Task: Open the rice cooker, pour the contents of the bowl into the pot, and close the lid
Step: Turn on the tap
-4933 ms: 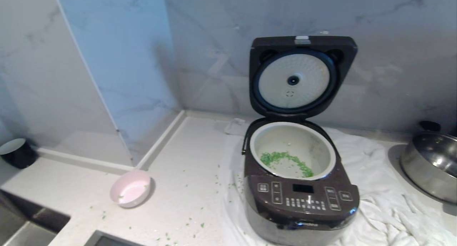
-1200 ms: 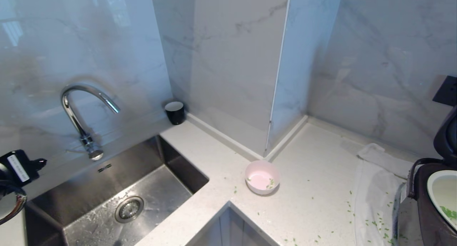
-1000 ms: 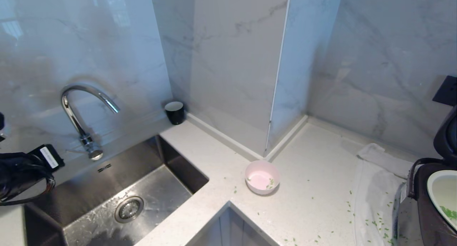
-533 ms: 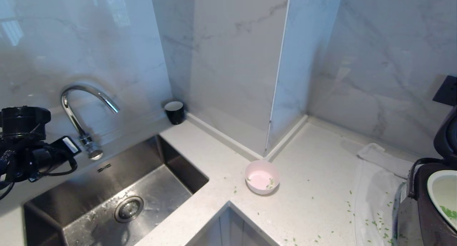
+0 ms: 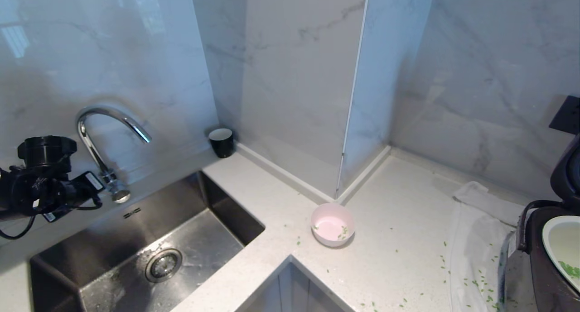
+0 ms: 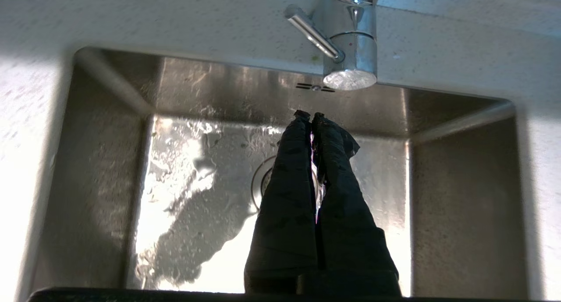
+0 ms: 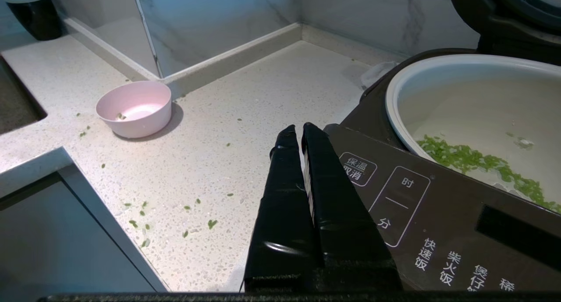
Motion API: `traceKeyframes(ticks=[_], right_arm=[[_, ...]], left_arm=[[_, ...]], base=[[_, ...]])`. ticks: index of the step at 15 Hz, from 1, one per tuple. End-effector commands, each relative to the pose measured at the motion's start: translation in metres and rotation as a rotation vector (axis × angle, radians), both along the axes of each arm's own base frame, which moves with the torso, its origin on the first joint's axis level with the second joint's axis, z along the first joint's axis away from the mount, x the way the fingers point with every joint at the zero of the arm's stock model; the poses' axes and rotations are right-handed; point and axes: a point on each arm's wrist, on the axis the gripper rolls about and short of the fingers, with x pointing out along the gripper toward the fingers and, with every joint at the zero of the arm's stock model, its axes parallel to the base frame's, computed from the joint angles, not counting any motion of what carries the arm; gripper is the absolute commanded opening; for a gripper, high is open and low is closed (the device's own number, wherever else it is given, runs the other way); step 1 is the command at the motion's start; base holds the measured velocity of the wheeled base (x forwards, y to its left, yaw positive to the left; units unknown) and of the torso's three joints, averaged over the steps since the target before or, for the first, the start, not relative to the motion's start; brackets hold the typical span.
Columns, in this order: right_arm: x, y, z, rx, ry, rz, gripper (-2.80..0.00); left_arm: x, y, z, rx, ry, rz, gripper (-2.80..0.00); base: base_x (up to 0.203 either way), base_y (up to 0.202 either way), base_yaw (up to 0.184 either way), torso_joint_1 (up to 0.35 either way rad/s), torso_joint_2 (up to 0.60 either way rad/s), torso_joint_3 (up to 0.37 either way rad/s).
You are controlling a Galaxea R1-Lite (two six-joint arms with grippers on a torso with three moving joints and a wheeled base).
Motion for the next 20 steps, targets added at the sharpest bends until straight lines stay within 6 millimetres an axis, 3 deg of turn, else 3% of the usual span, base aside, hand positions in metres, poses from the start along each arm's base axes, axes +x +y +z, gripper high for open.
traceKeyframes(ticks=[1, 2, 3, 9, 14, 20], right_arm=[[0.0, 0.0, 0.0, -0.001, 0.002, 0.001, -2.8], [0.0, 0.0, 0.0, -0.001, 0.002, 0.001, -2.8], [0.0, 0.0, 0.0, -0.001, 0.002, 0.001, -2.8], [0.0, 0.0, 0.0, -0.001, 0.002, 0.001, -2.8], [0.0, 0.0, 0.0, -0.001, 0.002, 0.001, -2.8], [0.0, 0.0, 0.0, -0.001, 0.002, 0.001, -2.8]], left_arm=[[0.017, 0.004, -0.013, 0.005, 0.02, -0.008, -2.8], [0.022, 0.006, -0.016, 0.004, 0.025, -0.008, -2.8], [0.026, 0.008, -0.021, 0.002, 0.03, -0.005, 0.0], [0.053, 0.024, -0.047, -0.007, 0.043, 0.018, 0.0], [0.07, 0.046, -0.056, -0.007, 0.012, 0.062, 0.0], [0.084, 0.057, -0.051, 0.007, -0.041, 0.076, 0.0]], base=[[0.0, 0.0, 0.0, 0.0, 0.0, 0.0], [0.0, 0.0, 0.0, 0.0, 0.0, 0.0], [0.0, 0.0, 0.0, 0.0, 0.0, 0.0], [0.0, 0.0, 0.0, 0.0, 0.0, 0.0], [0.0, 0.0, 0.0, 0.0, 0.0, 0.0], [0.0, 0.0, 0.0, 0.0, 0.0, 0.0]])
